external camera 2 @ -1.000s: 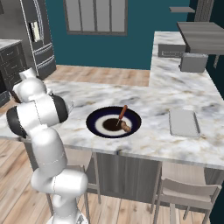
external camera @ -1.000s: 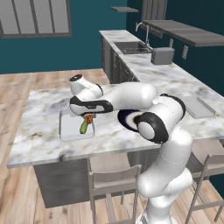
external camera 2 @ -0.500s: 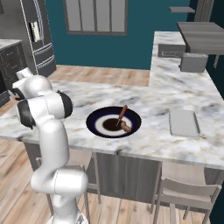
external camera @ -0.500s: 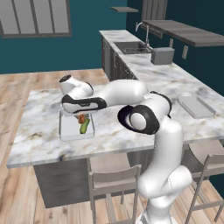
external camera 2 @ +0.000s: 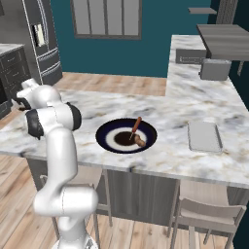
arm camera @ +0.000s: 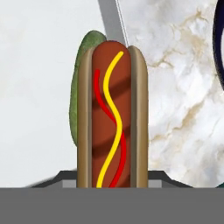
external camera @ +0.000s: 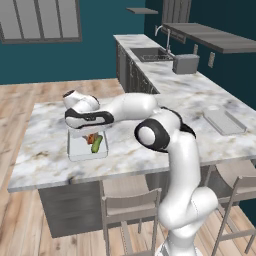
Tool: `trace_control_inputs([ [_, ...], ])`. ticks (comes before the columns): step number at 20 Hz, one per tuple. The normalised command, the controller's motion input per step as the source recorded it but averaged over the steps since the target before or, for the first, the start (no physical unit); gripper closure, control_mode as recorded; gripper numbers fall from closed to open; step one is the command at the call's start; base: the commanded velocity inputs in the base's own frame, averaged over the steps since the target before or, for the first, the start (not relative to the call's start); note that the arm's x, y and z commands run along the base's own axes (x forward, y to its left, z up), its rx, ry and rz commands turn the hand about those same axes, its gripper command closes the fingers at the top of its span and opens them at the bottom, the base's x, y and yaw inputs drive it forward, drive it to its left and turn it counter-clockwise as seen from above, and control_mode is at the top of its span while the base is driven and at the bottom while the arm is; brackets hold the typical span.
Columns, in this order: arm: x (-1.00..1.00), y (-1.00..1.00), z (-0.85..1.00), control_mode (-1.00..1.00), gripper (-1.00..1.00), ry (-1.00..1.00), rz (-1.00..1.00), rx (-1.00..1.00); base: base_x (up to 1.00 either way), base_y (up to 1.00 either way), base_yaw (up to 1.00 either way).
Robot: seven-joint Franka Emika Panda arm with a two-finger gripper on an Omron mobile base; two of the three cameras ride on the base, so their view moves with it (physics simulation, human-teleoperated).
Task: Place one cooked food and one vegetable from the large plate to each tupperware container.
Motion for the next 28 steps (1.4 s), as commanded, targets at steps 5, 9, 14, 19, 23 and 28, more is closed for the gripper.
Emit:
trace_control_inputs([
  [5, 0.0, 0.33, -0.01, -1.0, 1.0, 0.0, 0.0, 0.0, 0.0, 0.0, 0.0],
  [9, 0.09, 0.12, -0.26, -1.0, 1.0, 0.04, 0.0, -0.03, 0.0, 0.0, 0.0],
  [14, 0.21, 0.0, -0.24, -1.0, 1.0, 0.01, 0.0, 0.03, 0.0, 0.0, 0.0],
  [19, 0.15, 0.2, -0.22, -1.0, 1.0, 0.01, 0.0, 0.07, 0.0, 0.0, 0.0],
  [23, 0.03, 0.04, -0.31, -1.0, 1.0, 0.01, 0.0, 0.01, 0.0, 0.0, 0.0],
  [28, 0.06, -0.06, -0.06, -1.0, 1.0, 0.0, 0.04, 0.03, 0.0, 0.0, 0.0],
])
